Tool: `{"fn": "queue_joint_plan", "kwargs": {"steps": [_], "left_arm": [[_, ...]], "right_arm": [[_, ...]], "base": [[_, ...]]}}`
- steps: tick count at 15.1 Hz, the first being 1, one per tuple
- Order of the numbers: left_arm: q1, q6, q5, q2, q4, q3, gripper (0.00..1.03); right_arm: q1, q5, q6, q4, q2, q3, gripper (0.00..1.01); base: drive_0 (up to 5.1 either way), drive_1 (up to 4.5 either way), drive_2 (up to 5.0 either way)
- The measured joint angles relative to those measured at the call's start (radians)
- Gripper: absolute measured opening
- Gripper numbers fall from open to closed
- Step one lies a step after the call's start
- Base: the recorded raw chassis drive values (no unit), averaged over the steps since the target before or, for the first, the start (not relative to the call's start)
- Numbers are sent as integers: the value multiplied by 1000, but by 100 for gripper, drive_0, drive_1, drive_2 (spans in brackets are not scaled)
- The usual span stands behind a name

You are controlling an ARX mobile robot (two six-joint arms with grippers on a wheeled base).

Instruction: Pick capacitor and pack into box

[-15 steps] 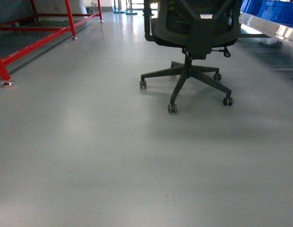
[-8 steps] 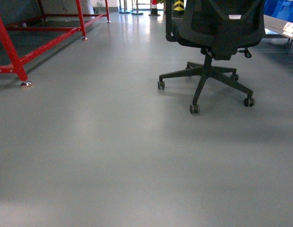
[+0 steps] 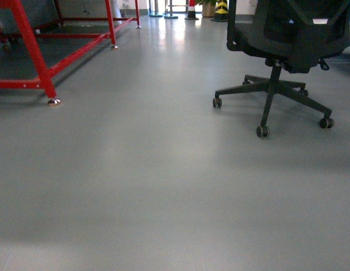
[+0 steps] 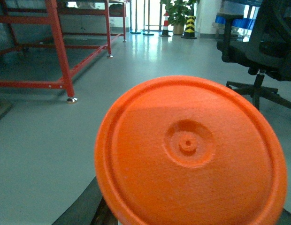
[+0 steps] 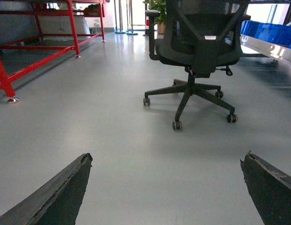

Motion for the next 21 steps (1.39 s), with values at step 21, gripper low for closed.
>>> {"fn": "queue_joint_plan", "kwargs": {"steps": [21], "left_arm": [[0,0,-1,0,1,0,44]], "right_arm": [[0,0,0,2,0,0,98]], "base": [[-507,238,238]]}}
